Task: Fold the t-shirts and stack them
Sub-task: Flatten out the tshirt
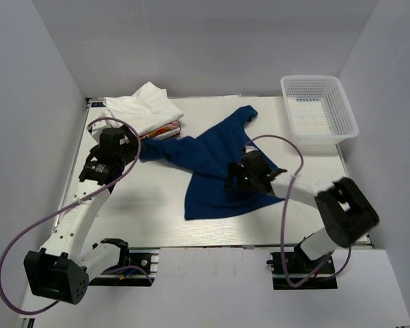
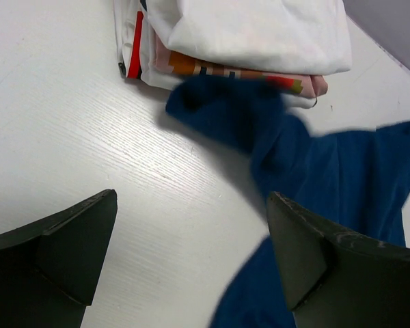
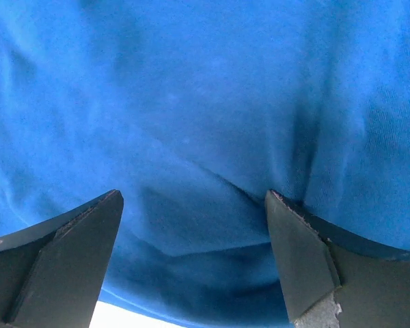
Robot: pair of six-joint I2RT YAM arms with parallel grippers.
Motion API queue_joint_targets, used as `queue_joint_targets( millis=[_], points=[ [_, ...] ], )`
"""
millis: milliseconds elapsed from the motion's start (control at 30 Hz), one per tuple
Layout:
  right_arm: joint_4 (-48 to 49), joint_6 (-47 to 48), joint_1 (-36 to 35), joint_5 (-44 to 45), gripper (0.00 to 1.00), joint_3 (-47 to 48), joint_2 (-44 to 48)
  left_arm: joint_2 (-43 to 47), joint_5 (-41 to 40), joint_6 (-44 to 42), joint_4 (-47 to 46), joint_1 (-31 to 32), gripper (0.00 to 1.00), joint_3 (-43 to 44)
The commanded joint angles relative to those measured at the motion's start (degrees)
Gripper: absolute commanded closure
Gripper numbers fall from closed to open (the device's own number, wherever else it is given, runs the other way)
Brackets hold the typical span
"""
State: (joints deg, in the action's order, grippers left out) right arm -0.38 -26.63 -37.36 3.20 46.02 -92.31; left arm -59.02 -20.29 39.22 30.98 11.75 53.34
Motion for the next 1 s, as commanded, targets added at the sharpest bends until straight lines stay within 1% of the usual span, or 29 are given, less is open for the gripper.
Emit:
queue_joint_targets(
  millis=[0, 33, 100, 133, 200, 233, 267, 300, 367, 400, 433, 500, 533, 567, 600, 633, 667, 700, 733, 767, 800, 833, 900, 933, 967],
  points=[
    [-18.05, -9.22, 1.50, 2.86, 0.10, -12.84, 9.10, -1.96, -1.94, -0.90, -0.13, -0.23, 0.00, 3.44],
    [-20.77, -10.53, 1.77, 3.91, 0.10, -14.02, 11.43, -3.62, -1.94, -0.90, -0.13, -0.23, 0.00, 4.13],
    [-25.88, -12.74, 2.03, 6.19, 0.10, -15.78, 19.76, -5.56, -1.42, -0.90, -0.13, -0.23, 0.00, 4.67],
    [-30.07, -12.74, 2.47, 7.86, 0.10, -15.79, 23.28, -6.53, -1.41, -0.90, -0.13, -0.23, 0.00, 5.45],
    [-32.13, -12.13, 2.73, 10.94, 0.10, -13.16, 26.64, -9.61, -0.80, -0.90, -0.13, -0.23, 0.00, 6.85],
    [-32.75, -10.47, 2.74, 11.99, 0.10, -12.19, 30.23, -10.57, -0.80, -0.90, -0.65, -0.23, 0.00, 7.39],
    [-33.36, -9.50, 2.82, 12.53, 0.10, -9.31, 31.22, -11.54, -0.80, -1.51, -0.66, -0.23, 0.00, 8.78],
    [-32.93, -8.45, 2.82, 12.62, 0.10, -8.76, 32.19, -13.55, -0.80, -2.13, -0.66, -0.23, 0.00, 9.67],
    [-28.55, -4.24, 2.91, 10.95, 0.10, -7.18, 34.21, -17.06, 0.17, -4.84, -2.94, -0.23, 0.00, 12.29],
    [-25.66, -2.56, 2.82, 10.60, 0.10, -7.26, 34.22, -17.09, 0.17, -5.64, -3.73, -0.23, 0.00, 13.27],
    [-24.33, -2.11, 3.00, 9.55, 0.10, -7.17, 33.87, -20.31, 1.12, -6.52, -4.43, -0.23, 0.00, 14.50],
    [-19.68, -0.26, 2.82, 7.88, 0.10, -6.91, 32.64, -24.89, 1.13, -7.84, -3.83, -0.23, 0.00, 20.55],
    [-18.87, 0.00, 2.74, 6.83, 0.10, -6.82, 31.50, -27.35, -0.35, -7.85, -3.21, -0.23, 0.00, 25.36],
    [-17.21, 0.18, 2.82, 6.30, 0.10, -6.30, 30.19, -32.85, -1.14, -7.85, -1.38, -0.23, 0.00, 27.93],
    [-17.11, 0.87, 2.82, 6.03, 0.10, -5.86, 29.48, -35.78, -2.28, -7.85, -0.67, -0.76, 0.00, 30.48],
    [-17.02, 0.97, 2.82, 5.68, 0.10, -5.68, 28.34, -38.68, -4.12, -8.45, -0.05, -0.76, 0.00, 35.55],
    [-17.02, 1.58, 3.00, 5.85, 0.10, -4.89, 26.15, -41.67, -4.14, -8.46, 0.91, -0.76, 0.00, 38.30],
    [-17.63, 1.93, 2.91, 6.02, 0.10, -4.54, 25.35, -47.70, -5.01, -8.46, 3.79, -1.46, 0.00, 41.20],
    [-17.72, 1.85, 3.00, 6.46, 0.10, -4.01, 24.64, -50.63, -5.02, -8.46, 5.65, -2.16, 0.00, 46.45],
    [-17.98, 2.46, 3.00, 6.90, 0.10, -3.75, 22.98, -53.27, -5.02, -8.46, 7.06, -2.17, 0.00, 48.50],
    [-17.81, 2.29, 3.35, 7.08, 0.10, -3.66, 22.53, -55.56, -5.02, -7.16, 10.38, -2.86, 0.00, 50.09],
    [-17.46, 2.81, 3.52, 7.08, 0.10, -3.40, 21.66, -58.72, -4.41, -6.01, 10.41, -3.65, 0.00, 50.89],
    [-17.28, 2.81, 3.61, 6.99, 0.10, -3.13, 20.51, -60.15, -3.27, -5.38, 8.94, -4.53, 0.00, 48.45],
    [-16.59, 3.08, 3.96, 6.56, 0.10, -2.96, 19.64, -60.15, -1.43, -4.78, 7.62, -5.50, 0.00, 45.13],
    [-16.49, 3.16, 4.05, 6.47, 0.10, -2.69, 19.19, -60.68, -0.63, -3.81, 6.73, -6.12, 0.00, 43.79]
  ],
)
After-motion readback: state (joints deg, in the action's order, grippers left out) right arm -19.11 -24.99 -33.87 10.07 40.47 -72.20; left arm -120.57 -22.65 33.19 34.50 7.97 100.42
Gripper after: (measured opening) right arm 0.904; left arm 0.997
